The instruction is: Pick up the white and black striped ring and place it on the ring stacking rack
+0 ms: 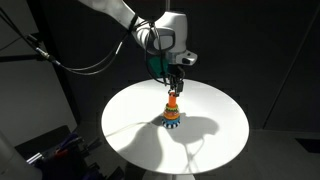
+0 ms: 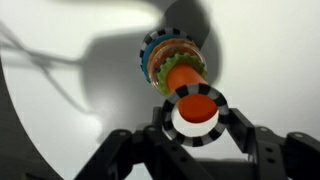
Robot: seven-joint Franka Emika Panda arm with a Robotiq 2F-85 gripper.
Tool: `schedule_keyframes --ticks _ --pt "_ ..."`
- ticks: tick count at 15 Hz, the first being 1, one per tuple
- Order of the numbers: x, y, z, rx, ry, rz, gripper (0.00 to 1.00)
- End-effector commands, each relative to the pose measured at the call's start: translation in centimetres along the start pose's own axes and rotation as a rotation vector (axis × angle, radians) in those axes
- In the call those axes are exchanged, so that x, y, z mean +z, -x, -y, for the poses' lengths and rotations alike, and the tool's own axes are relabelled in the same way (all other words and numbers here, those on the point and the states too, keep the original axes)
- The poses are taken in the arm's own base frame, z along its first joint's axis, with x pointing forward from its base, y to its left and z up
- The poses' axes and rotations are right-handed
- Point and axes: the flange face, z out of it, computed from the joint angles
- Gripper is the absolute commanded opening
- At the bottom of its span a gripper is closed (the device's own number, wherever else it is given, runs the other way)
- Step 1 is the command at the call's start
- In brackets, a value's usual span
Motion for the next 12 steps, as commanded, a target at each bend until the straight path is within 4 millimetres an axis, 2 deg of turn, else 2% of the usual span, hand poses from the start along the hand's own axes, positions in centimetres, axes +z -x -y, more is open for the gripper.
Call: schedule_keyframes --ticks 1,6,12 --pt "-0.05 -1.16 0.2 0.021 0.015 0.026 0.41" --pt "0.8 -1.32 0.61 0.012 0.011 0.052 0.41" --pt "0.92 -1.27 0.99 0.001 0.018 0.068 0.41"
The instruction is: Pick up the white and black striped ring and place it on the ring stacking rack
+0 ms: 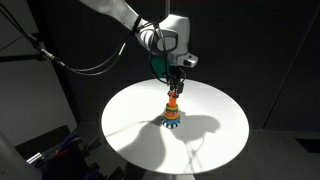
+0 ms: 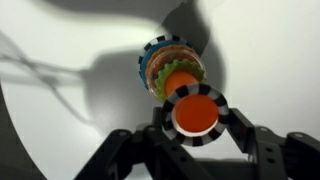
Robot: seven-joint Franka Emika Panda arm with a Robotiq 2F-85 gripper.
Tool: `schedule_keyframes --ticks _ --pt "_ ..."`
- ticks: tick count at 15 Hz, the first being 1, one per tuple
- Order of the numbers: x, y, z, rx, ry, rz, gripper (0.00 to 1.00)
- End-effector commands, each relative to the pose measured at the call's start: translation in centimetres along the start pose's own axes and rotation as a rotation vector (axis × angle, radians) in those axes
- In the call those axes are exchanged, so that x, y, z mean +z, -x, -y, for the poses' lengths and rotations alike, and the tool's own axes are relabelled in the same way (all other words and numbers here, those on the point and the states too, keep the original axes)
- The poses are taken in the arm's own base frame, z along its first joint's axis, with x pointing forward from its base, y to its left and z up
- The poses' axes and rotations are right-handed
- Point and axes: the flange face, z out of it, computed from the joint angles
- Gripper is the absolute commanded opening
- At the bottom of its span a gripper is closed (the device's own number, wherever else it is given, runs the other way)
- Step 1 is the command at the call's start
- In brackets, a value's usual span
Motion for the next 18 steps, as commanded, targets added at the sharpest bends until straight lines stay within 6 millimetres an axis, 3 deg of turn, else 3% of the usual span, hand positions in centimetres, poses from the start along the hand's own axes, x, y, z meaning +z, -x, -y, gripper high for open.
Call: schedule_keyframes --ticks 1,7,8,11,18 --pt "-0.3 -0.5 0.4 0.006 0.01 0.017 0.41" --pt "-0.3 -0.4 0.2 0.0 0.061 0.035 0.43" --pt "-0.4 -0.4 0.2 -0.004 0.069 0.037 0.91" --pt "-0.8 -0.2 0.0 -0.016 0.079 0.046 1.0" --pt "-1.4 -0.2 -0.1 -0.028 0.079 0.041 1.0"
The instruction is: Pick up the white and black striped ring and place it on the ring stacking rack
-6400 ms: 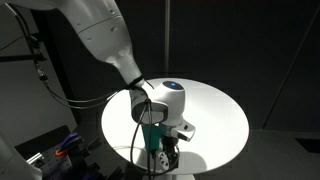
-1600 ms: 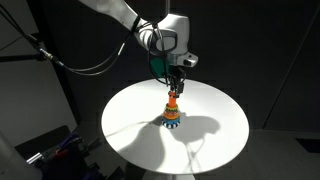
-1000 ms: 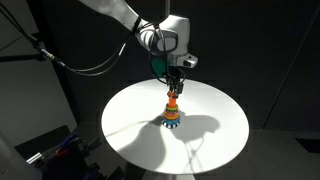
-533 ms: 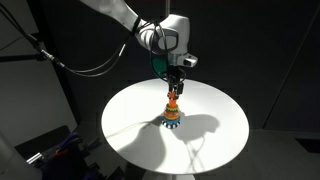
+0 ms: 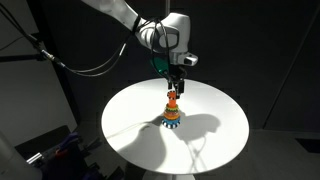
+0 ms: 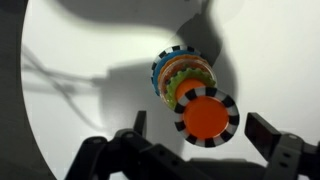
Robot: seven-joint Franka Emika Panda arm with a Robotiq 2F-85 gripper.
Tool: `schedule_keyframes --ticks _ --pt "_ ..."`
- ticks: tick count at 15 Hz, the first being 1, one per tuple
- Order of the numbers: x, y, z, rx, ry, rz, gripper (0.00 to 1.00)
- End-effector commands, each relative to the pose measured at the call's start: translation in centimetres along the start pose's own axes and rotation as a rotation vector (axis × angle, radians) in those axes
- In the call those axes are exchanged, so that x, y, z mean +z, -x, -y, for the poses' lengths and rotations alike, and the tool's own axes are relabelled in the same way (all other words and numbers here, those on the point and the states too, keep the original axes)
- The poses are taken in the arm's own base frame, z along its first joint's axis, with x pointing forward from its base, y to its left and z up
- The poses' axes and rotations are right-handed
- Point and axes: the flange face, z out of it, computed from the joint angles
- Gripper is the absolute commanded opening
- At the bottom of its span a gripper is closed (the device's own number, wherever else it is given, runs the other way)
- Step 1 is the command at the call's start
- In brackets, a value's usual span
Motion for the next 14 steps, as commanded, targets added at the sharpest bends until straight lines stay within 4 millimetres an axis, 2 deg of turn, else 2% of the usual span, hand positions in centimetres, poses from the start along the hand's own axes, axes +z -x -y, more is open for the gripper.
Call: schedule_keyframes --ticks 1,14 --pt "-1.2 -0.3 -0.1 0.004 0.012 -0.007 1.0" --pt "-1.2 -1.6 -2.1 0.051 0.024 -0.035 1.0"
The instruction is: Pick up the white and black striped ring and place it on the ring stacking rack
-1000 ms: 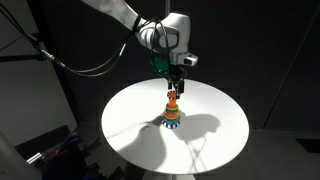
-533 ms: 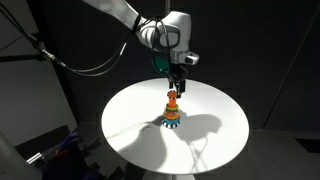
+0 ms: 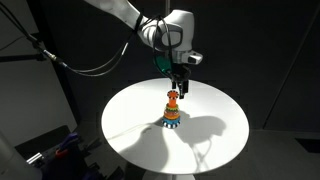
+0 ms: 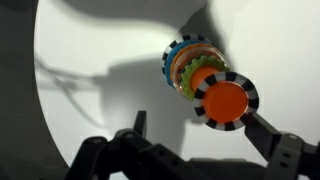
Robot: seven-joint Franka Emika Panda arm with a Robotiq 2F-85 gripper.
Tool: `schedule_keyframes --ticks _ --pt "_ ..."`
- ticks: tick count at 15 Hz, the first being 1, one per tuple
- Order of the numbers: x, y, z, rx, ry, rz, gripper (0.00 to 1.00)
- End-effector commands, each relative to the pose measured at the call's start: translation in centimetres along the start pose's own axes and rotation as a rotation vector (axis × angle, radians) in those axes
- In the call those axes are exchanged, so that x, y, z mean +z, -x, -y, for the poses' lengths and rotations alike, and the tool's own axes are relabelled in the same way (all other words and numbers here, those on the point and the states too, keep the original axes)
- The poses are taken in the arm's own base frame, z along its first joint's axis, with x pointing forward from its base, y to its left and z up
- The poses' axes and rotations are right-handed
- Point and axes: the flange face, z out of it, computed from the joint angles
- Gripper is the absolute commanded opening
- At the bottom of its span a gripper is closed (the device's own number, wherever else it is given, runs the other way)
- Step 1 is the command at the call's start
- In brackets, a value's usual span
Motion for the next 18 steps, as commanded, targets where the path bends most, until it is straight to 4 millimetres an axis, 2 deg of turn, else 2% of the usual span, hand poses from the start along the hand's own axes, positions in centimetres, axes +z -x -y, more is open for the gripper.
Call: schedule_keyframes --ticks 1,9,18 --pt "-0.1 -0.8 -0.5 0.025 0.022 -0.011 1.0" --pt "1.0 -0.8 -0.4 0.026 0.025 0.005 1.0" --pt "1.3 -0.6 0.8 0.01 0.026 0.011 1.0"
